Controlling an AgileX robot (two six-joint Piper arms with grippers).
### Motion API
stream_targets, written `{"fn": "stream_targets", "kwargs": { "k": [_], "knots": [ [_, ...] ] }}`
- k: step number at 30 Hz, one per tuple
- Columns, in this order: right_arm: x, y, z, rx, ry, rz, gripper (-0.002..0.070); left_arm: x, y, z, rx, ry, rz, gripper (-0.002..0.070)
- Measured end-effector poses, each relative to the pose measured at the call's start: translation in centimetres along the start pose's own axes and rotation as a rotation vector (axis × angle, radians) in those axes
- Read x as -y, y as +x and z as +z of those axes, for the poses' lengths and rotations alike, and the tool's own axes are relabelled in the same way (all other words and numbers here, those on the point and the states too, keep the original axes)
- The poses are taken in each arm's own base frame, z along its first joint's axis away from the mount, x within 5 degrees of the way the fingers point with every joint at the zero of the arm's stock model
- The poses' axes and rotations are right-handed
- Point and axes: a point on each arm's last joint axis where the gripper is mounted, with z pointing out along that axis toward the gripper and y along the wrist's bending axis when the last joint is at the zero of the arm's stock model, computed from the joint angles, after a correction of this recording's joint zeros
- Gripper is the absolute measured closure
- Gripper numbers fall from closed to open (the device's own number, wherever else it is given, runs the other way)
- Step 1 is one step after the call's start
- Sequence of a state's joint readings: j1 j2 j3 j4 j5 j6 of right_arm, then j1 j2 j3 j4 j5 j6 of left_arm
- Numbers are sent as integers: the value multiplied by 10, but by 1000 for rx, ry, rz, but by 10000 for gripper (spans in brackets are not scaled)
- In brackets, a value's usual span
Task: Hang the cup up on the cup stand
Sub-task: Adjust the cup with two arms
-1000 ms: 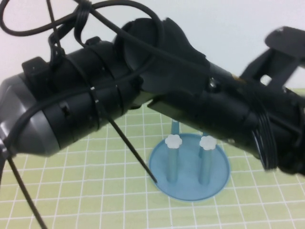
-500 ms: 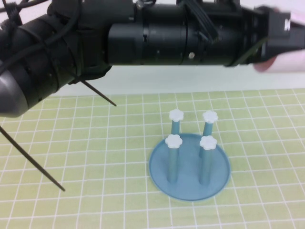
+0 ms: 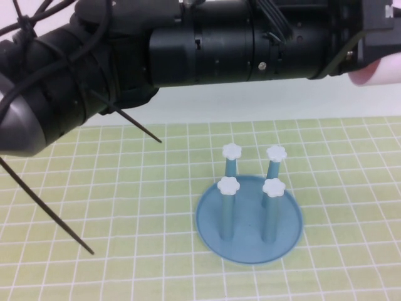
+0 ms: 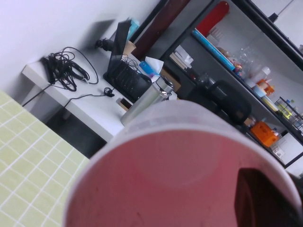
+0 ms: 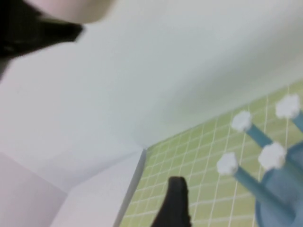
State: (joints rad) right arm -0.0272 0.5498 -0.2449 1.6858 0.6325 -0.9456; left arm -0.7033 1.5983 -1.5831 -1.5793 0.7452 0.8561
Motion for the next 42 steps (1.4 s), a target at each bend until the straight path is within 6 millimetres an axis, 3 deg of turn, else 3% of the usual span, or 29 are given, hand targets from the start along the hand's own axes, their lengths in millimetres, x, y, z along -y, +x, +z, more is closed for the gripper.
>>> {"fn": "stream_targets", "kwargs": {
  "k": [3, 11, 20, 27, 30, 35, 42],
  "knots": [
    [-4, -7, 0, 8, 25, -113, 66, 2, -1, 0, 14, 18, -22, 667],
    [7, -12, -6, -163, 285, -484, 92, 3, -2, 0, 18, 30, -33, 667],
    [-1, -41, -18, -211, 501, -779, 146, 3, -2, 0, 18, 32, -34, 667],
    [30, -37, -26, -520, 815, -580, 152, 5, 1, 0, -7, 56, -30, 667],
    [38, -36, -24, -558, 882, -481, 157, 6, 1, 0, -16, 66, -29, 667],
    [37, -50, -14, -375, 857, -516, 209, 5, 1, 0, -10, 60, -16, 667],
    [14, -93, 2, 214, 668, -738, 230, 5, 0, 0, -3, 55, 45, 667]
  ]
}}
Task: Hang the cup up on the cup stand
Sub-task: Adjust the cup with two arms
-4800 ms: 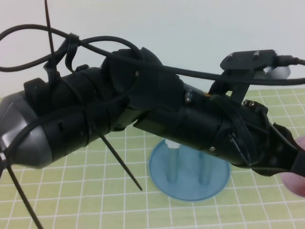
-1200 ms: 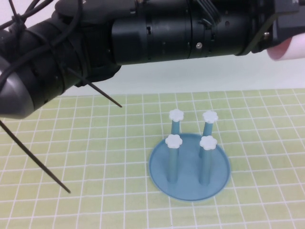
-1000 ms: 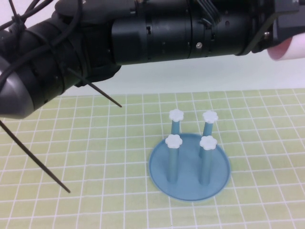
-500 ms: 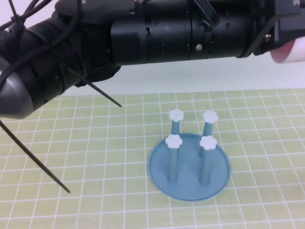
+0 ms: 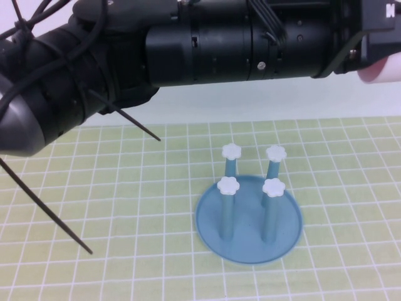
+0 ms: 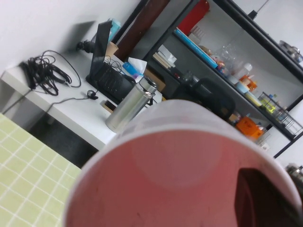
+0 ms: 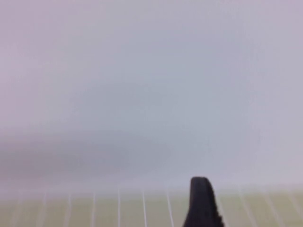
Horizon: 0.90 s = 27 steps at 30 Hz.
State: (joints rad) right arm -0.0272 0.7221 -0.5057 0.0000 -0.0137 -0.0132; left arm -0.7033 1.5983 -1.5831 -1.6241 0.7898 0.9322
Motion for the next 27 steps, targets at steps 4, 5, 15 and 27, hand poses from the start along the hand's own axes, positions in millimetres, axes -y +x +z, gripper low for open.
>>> {"fn": "stream_targets", "kwargs": {
  "k": [4, 5, 15, 27],
  "knots": [
    [0, -22, -5, 238, -10, 110, 230, 0, -2, 0, 18, 0, 69, 667],
    [0, -24, -7, 270, -20, 150, 230, 0, -2, 0, 27, 0, 81, 667],
    [-26, -47, -42, 432, -476, 647, 231, 3, -11, 0, 122, 39, 67, 667],
    [-37, -45, -47, 184, -791, 1348, 69, 24, 5, 23, 122, 71, 40, 667]
  ]
}}
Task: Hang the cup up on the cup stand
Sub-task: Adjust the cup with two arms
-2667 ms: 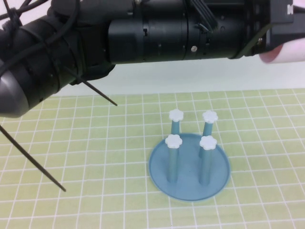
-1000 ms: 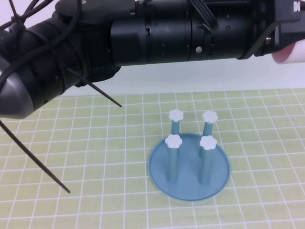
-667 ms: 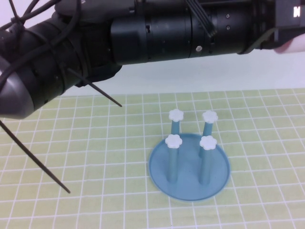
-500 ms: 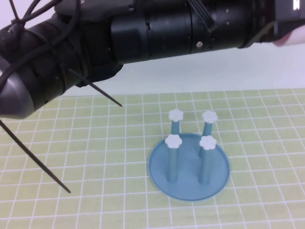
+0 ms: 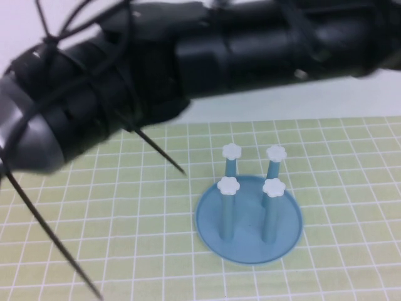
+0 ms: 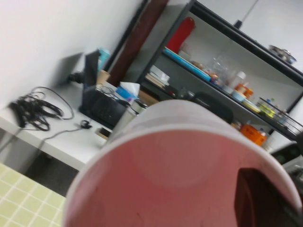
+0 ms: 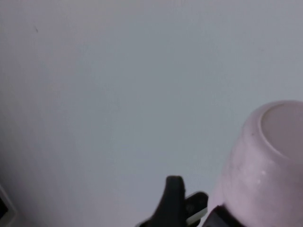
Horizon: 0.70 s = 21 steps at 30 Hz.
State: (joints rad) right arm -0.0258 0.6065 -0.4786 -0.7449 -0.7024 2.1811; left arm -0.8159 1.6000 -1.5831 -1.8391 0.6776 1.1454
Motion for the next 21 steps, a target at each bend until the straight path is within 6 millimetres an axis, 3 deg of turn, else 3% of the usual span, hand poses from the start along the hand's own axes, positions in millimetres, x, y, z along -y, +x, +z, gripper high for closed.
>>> {"fn": "stream_targets", "kwargs": {
  "k": [5, 16, 21],
  "knots": [
    [1, 1, 0, -7, 1, 82, -6, 9, 11, 13, 0, -28, 0, 667],
    [8, -5, -1, 57, 74, 105, -16, 31, 30, 27, -41, 24, -50, 667],
    [7, -6, -1, 74, 58, 108, -16, 31, 31, 28, -39, 17, -51, 667]
  ]
}}
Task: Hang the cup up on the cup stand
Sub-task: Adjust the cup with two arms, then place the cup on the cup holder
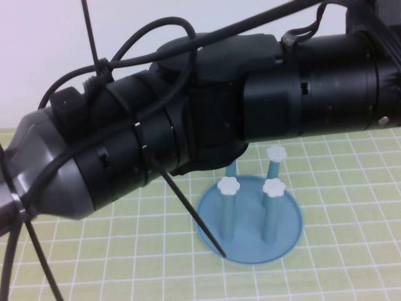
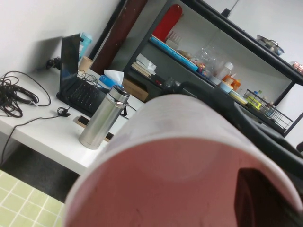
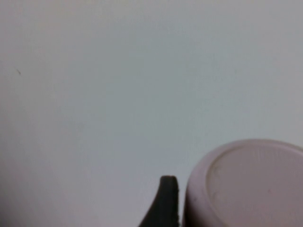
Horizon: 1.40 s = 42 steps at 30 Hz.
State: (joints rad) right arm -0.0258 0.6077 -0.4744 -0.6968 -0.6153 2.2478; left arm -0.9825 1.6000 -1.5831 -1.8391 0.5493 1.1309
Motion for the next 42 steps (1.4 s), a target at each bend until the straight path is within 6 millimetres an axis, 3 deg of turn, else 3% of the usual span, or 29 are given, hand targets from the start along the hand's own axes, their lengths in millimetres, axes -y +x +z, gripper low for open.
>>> {"fn": "stream_targets", "kwargs": {
  "k": [8, 16, 18, 25, 30, 32, 35, 39, 42],
  "knots": [
    [-1, -1, 0, 7, -6, 2, 75, -2, -1, 0, 10, -24, 5, 667],
    [0, -1, 0, 8, -4, -2, 99, -2, 0, 0, -3, -25, 25, 648],
    [0, -1, 0, 8, -4, -9, 100, -3, 2, 0, -18, -29, 47, 607],
    [-1, -1, 0, 7, -6, -38, 101, -5, -2, -8, -64, -47, 159, 338],
    [0, -2, 0, 25, 1, -122, 102, 2, -16, -34, -150, -44, 286, 311],
    [1, -3, 0, 36, 13, -176, 102, 4, -24, -47, -175, -66, 278, 319],
    [2, -4, 0, 37, 28, -266, 103, 5, -32, -70, -253, -128, 330, 406],
    [5, -1, 4, -12, 65, -396, 103, 1, -45, -103, -335, -289, 406, 658],
    [4, -1, 15, -73, 97, -514, 103, -2, -55, -129, -365, -429, 415, 675]
  ]
}}
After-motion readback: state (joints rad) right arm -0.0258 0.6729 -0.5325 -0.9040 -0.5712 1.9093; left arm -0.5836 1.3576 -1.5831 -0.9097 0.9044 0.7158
